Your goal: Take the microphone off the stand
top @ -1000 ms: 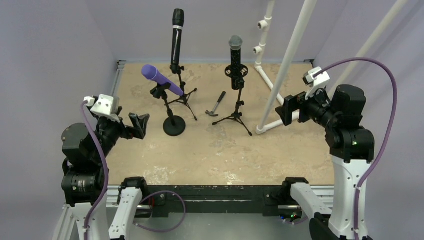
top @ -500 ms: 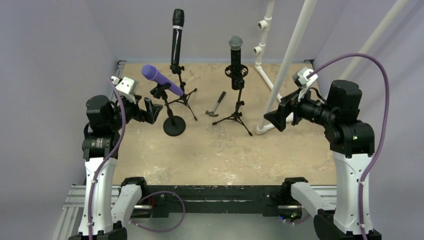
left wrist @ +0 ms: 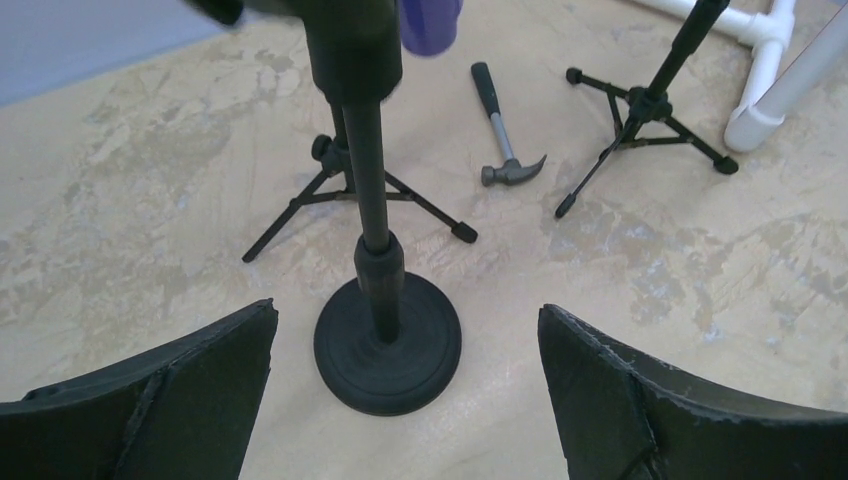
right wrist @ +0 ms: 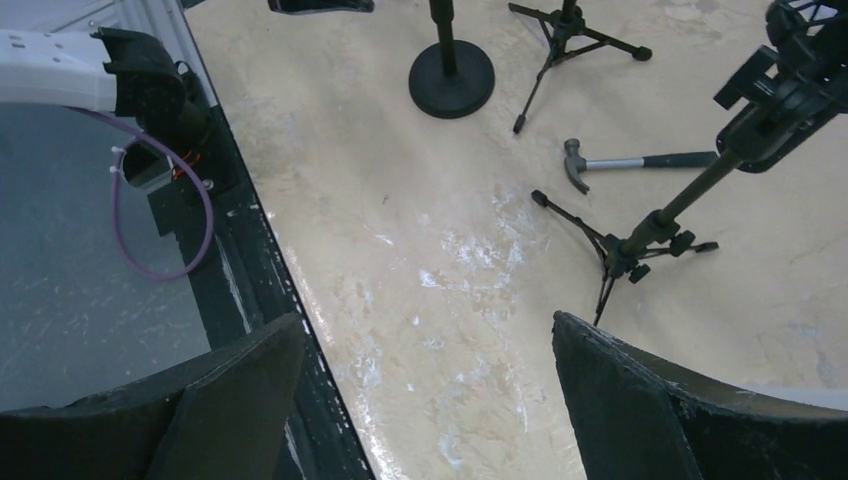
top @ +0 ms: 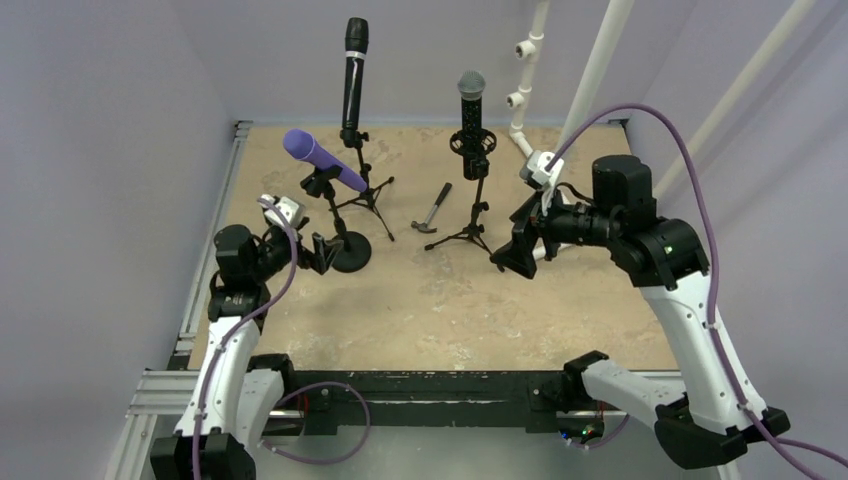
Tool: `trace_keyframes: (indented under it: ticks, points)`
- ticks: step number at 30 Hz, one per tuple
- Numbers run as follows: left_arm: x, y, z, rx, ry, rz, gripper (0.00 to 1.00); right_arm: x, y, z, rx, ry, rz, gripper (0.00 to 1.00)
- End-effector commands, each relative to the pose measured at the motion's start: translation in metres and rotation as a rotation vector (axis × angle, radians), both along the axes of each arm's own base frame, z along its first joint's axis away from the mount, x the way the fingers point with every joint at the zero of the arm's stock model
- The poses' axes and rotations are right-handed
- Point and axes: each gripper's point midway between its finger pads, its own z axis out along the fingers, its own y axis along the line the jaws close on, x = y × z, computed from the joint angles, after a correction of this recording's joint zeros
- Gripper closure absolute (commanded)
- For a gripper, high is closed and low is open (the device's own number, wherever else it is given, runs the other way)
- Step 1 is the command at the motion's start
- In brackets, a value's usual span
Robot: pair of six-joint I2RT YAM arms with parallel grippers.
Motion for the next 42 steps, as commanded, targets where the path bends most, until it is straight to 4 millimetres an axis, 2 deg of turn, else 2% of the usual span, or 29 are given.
trace_keyframes:
  ticks: [1,6,10,17,26,33,42]
  points:
    - [0.017,-0.005,0.014,0.055,-0.285,-0.070,0.01,0.006,0.012,-0.004,-0.048,-0.067,0.059,0.08]
    - [0.030,-0.005,0.000,0.048,-0.326,-0.073,0.03,0.004,0.027,-0.013,-0.059,-0.047,0.136,0.12]
    - [0.039,-0.003,0.008,0.032,-0.370,-0.058,0.04,0.006,0.033,-0.011,-0.047,-0.037,0.154,0.13]
    - [0.051,-0.013,0.016,-0.048,-0.397,-0.120,0.07,0.007,0.037,-0.014,-0.056,-0.039,0.172,0.13]
    - [0.067,-0.023,0.033,-0.157,-0.432,-0.175,0.37,0.010,0.037,-0.023,-0.084,-0.049,0.170,0.15]
    - [0.066,-0.037,0.029,-0.156,-0.422,-0.244,0.55,0.013,0.037,-0.027,-0.096,-0.055,0.166,0.16]
    - [0.064,-0.043,0.024,-0.169,-0.398,-0.290,0.87,0.014,0.037,-0.031,-0.105,-0.051,0.165,0.17]
